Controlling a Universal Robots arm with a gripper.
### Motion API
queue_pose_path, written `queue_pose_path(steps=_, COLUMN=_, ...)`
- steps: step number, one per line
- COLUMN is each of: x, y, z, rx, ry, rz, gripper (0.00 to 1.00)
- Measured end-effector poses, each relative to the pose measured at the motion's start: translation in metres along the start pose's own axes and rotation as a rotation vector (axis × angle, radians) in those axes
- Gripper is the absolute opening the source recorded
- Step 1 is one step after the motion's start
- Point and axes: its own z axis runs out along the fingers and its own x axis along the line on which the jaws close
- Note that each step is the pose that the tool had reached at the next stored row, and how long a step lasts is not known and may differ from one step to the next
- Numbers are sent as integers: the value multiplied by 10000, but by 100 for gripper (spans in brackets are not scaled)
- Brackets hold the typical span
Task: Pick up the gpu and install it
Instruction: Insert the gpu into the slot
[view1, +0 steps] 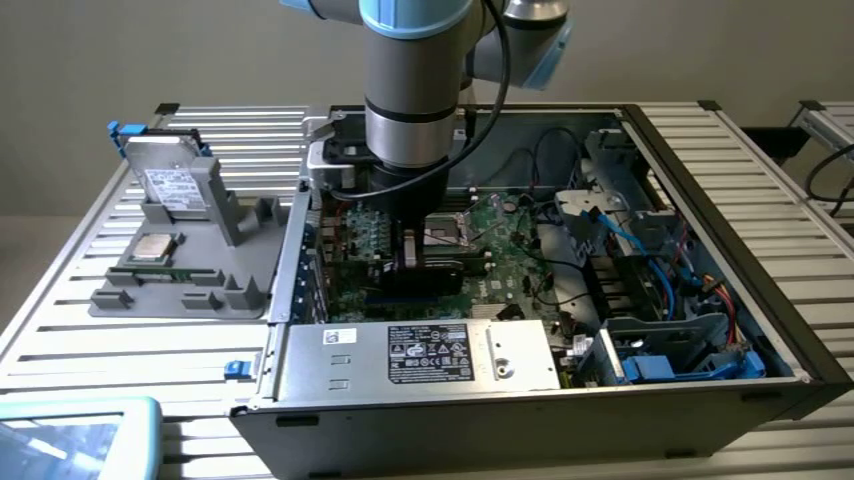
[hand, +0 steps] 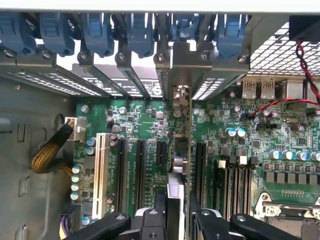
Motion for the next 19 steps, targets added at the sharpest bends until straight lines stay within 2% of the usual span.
queue_pose_path(steps=19, x=7, y=1, z=0, rx=5, ry=-22, rz=-102, gripper=27)
